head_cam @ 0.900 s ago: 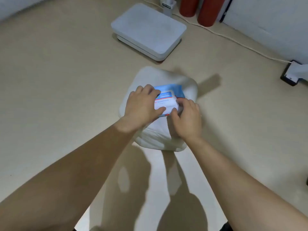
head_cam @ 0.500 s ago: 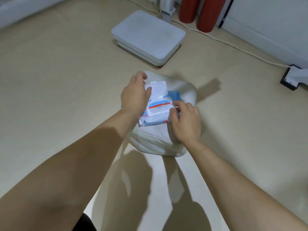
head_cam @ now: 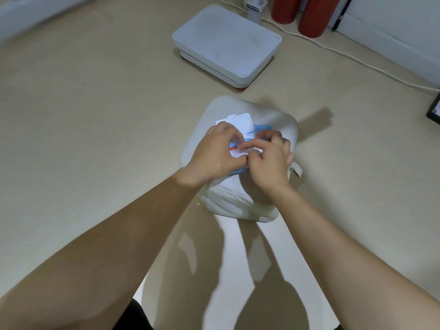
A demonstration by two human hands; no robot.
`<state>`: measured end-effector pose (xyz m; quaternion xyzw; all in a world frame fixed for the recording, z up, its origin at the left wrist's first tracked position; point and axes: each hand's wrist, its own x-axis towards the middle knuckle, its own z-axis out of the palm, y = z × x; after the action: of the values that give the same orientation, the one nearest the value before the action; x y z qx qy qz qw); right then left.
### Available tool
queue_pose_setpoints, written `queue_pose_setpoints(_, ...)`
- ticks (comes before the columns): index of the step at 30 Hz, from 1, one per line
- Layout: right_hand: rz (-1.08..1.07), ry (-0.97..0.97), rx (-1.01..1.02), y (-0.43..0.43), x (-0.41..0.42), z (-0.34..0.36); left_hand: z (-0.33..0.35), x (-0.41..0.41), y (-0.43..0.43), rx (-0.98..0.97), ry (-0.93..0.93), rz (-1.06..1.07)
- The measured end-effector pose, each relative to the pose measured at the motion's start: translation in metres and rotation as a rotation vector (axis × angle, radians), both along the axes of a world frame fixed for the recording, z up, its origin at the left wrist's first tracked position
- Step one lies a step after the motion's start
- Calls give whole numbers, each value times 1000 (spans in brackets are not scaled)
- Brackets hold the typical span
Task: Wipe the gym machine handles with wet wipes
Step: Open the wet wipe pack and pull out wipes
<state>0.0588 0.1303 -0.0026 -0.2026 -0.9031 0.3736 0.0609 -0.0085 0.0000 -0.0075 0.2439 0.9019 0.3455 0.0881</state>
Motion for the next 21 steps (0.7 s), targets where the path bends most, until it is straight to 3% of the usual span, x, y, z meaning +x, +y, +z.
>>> queue_pose_setpoints(6,14,10,21,9,-2,2,-4,-5,-20,101,41,58)
queue_pose_setpoints(16,219,-6,636,9,-20,11,-9,1,-26,122,49,20)
queue_pose_setpoints(21,324,-70,840,2,-29,13,-9,3,-28,118,23,16)
